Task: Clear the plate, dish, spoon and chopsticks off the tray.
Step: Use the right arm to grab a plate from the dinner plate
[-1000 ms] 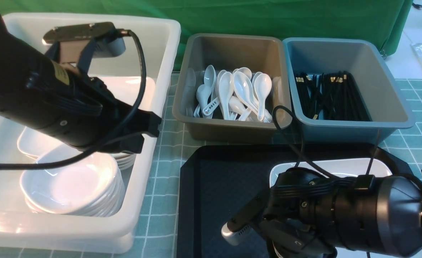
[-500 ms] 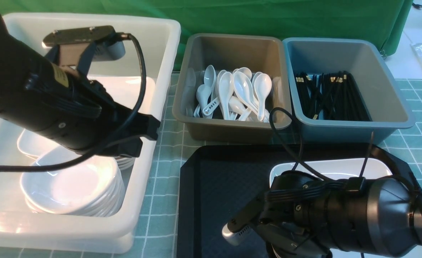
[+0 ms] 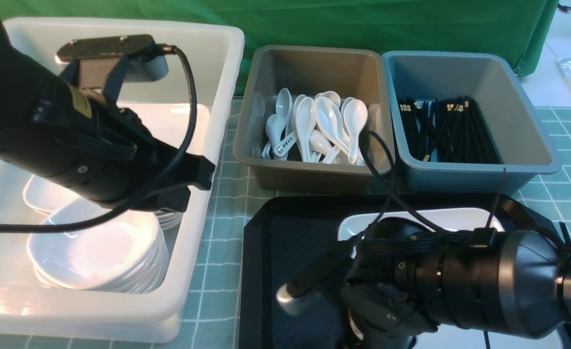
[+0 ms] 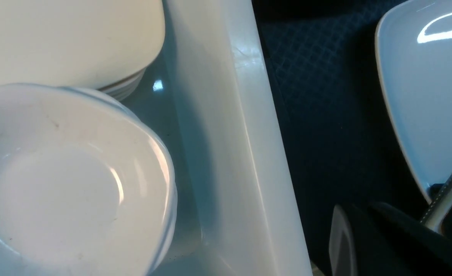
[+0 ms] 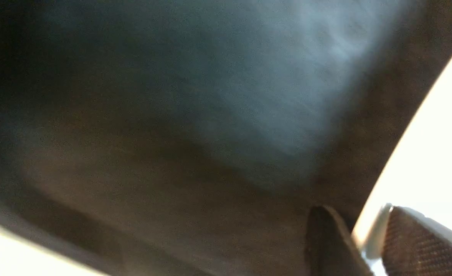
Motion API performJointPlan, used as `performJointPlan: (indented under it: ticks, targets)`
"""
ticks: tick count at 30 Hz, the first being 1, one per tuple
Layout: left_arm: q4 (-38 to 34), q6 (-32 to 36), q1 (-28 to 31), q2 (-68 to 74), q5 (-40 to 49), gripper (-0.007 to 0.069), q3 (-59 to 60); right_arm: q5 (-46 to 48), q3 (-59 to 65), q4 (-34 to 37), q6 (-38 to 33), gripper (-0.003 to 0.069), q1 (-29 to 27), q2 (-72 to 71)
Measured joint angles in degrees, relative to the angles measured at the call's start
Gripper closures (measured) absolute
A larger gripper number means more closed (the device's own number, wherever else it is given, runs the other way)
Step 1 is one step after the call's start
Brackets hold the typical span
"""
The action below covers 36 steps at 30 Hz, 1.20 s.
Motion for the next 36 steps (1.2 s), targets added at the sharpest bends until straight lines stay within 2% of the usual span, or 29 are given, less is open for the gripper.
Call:
performJointPlan:
  ticks: [2,5,8,10,11,13,15,16,18,20,21,23,24,25,26,28,30,32,36]
  targets:
    - [0.2,0.0,0.0,0.0,0.0,0.061,0.0,-3.2,-0.6,5.6,-2.3,0.0458,0.0,-0.1]
    - [0.3,0.0,0.0,0.0,0.0,0.061,0.0,-5.2,-0.9,8.8,-3.3,0.0498,0.0,-0.4]
    - [0.3,0.0,0.0,0.0,0.0,0.061,0.0,-6.2,-0.9,10.4,-2.7,0.047,0.0,-0.4]
    - [0.4,0.0,0.0,0.0,0.0,0.061,0.0,-6.8,-0.9,11.8,-2.0,0.0307,0.0,-0.3]
    - [0.4,0.0,0.0,0.0,0.0,0.061,0.0,-6.7,-0.9,12.2,-2.0,0.0265,0.0,-0.2]
    - [0.4,-0.1,0.0,0.0,0.1,0.061,0.0,-5.2,-1.3,13.0,-3.9,0.0133,0.0,-0.2]
    - [0.4,-0.1,0.0,0.0,0.1,0.061,0.0,-3.2,-2.1,13.1,-5.8,0.0089,0.0,-0.9]
    - [0.4,-0.1,0.0,0.0,0.1,0.061,0.0,-2.4,-2.5,13.2,-6.9,0.0092,0.0,-1.9]
    - [0.4,-0.1,0.0,0.0,0.1,0.061,0.0,-1.8,-2.9,12.7,-8.4,0.0151,-0.1,-4.9]
    - [0.4,-0.1,0.0,0.0,0.1,0.061,0.0,-1.5,-3.1,9.9,-8.2,0.0274,-1.2,-8.9]
    - [0.4,-0.1,0.0,0.0,0.1,0.061,0.0,-1.5,-3.1,9.5,-8.1,0.0305,-1.6,-9.7]
    - [-0.1,-0.1,0.0,0.0,0.2,0.061,0.0,-1.2,-3.2,6.1,-6.6,0.0496,-6.0,-14.3]
    - [-0.2,-0.1,0.0,0.0,0.4,0.061,0.0,-1.0,-3.2,5.3,-6.4,0.0547,-8.3,-15.7]
    - [-0.4,-0.1,0.0,0.0,0.8,0.061,0.0,-0.6,-3.2,4.5,-6.9,0.0606,-14.6,-18.2]
    - [-0.4,-0.1,0.0,0.0,0.8,0.061,0.0,-0.5,-3.2,4.5,-7.0,0.0615,-15.4,-18.7]
    - [-0.7,-0.1,0.0,0.0,1.5,0.061,0.0,0.2,-3.1,5.8,-10.4,0.064,-23.8,-20.6]
    - [-0.8,-0.1,0.0,0.0,2.1,0.061,0.0,0.8,-2.6,10.1,-15.6,0.0643,-31.7,-21.1]
    - [-0.8,-0.1,0.0,0.0,2.9,0.061,0.0,2.6,-1.9,18.5,-23.9,0.0643,-39.3,-20.5]
    - [-0.8,-0.1,0.0,0.0,3.6,0.061,0.0,7.6,-1.4,35.2,-38.9,0.0643,-49.7,-17.3]
